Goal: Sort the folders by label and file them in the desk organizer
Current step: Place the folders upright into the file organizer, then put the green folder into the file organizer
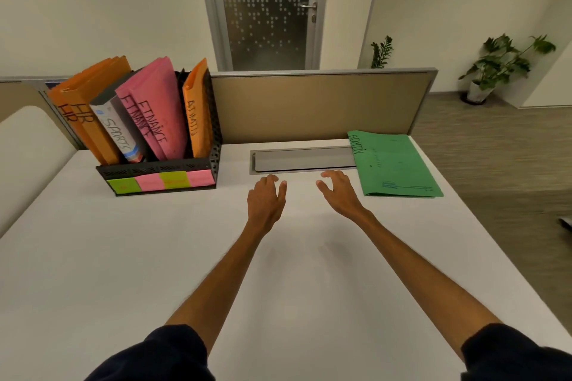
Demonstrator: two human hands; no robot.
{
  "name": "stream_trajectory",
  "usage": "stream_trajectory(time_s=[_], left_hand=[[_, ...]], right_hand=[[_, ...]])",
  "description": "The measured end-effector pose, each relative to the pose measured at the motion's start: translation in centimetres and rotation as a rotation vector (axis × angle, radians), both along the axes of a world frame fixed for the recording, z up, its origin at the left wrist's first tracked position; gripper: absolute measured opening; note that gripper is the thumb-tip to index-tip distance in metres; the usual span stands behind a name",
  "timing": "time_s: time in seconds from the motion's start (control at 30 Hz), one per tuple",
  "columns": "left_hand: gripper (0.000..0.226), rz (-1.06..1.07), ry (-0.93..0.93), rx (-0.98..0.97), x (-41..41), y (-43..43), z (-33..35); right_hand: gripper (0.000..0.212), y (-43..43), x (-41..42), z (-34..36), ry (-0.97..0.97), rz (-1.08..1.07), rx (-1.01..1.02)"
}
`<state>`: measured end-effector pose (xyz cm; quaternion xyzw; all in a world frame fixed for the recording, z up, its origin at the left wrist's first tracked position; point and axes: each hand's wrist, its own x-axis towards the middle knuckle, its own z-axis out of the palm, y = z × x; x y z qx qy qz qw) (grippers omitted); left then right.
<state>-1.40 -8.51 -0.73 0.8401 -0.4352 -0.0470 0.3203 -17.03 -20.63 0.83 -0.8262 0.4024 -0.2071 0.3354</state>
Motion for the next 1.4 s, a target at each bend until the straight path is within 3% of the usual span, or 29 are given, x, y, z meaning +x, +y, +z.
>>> stream_trajectory(time_s=[0.37,0.8,1.4], left_hand=[[0.044,-0.044,-0.012,0.028,-5.9,-4.5,-0.5],[0.043,-0.214,-0.013,0.148,-9.6,-10.3,-2.7],[0.053,-0.164,0.17,0.301,-15.0,-25.2,-7.1]], right_hand=[[0.038,-4.6,-7.7,0.1,0.01,-0.087,0.021],[0.041,-8.8,-14.0,-1.8,0.024,-0.339,0.106],[0.057,-25.4,-20.8,-6.4,0.171,-0.434,0.241]])
